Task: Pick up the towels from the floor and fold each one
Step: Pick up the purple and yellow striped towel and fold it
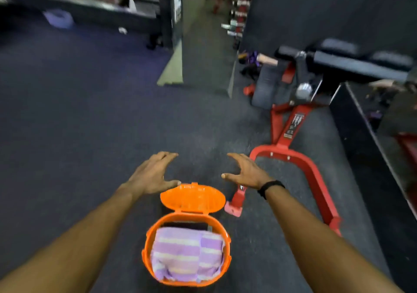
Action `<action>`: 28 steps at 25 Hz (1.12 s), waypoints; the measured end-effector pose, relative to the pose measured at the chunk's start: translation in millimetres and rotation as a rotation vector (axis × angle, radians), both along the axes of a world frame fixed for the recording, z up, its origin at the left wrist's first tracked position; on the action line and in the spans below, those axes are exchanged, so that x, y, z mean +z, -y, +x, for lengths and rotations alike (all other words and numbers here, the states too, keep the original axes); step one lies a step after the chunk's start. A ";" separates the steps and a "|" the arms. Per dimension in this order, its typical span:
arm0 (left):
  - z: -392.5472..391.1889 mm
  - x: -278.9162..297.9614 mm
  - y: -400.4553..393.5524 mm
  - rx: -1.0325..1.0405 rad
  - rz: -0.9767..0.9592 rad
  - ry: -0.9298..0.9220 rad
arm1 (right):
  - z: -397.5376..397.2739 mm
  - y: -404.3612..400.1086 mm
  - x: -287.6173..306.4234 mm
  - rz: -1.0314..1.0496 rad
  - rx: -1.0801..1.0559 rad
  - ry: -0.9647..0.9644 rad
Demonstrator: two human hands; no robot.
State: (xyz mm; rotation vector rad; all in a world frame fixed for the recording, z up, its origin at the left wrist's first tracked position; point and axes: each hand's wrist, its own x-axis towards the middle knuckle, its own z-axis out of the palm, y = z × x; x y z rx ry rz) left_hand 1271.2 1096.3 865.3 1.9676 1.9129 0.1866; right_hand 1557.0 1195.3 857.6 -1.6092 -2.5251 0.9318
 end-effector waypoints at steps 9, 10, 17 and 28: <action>-8.0 280.8 17.4 0.145 0.218 0.167 | 36.9 9.5 295.9 0.199 -0.068 -0.091; -6.2 299.6 19.2 0.135 0.238 0.177 | 43.0 15.3 317.3 0.226 -0.068 -0.095; 19.6 369.4 5.1 -0.010 0.324 0.232 | 98.9 73.5 402.0 0.378 -0.259 -0.080; 203.8 399.0 40.0 -0.724 0.328 0.278 | 192.2 341.6 433.0 0.449 -0.923 0.064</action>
